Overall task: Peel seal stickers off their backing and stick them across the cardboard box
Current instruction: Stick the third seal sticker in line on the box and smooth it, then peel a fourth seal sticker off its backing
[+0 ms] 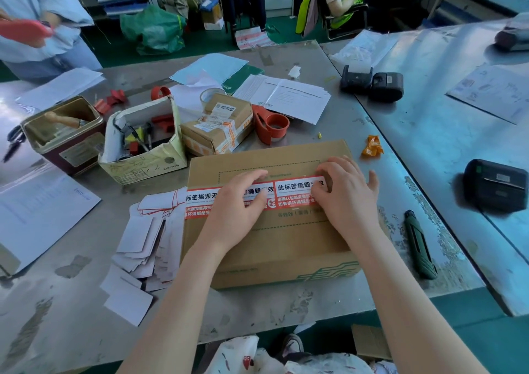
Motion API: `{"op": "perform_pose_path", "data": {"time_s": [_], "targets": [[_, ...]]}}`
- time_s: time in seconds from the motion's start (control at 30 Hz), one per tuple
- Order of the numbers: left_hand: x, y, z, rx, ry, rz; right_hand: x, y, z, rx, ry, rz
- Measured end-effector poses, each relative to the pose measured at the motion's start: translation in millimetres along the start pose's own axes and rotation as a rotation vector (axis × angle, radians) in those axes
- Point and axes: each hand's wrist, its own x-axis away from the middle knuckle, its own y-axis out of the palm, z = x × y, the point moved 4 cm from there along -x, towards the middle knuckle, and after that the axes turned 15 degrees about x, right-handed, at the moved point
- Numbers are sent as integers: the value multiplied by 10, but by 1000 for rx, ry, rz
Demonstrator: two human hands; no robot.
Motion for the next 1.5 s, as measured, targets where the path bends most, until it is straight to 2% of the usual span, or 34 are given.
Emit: {"op": "perform_pose_path", "data": {"time_s": [0.1,0.27,0.57,0.77,1.0,1.5], "targets": [[35,-166,-66,141,-48,83,24,3,-152,24,-38,-29],[107,-528,-145,235,-89,238,60,75,-596,6,-165,-69],[366,-1296,-674,294,-239,469,235,379,-1727,-209,-467,-161],[609,-1753,-1103,252,-358,529,363,562,-2438,-327,-582,-193],[786,-2121,-1500,237,-465,509,512,916,-3081,-336,-614,-301],[799,-2129,-2501,247,-758,276,556,1794,-3280,-199,-310,-621]]}}
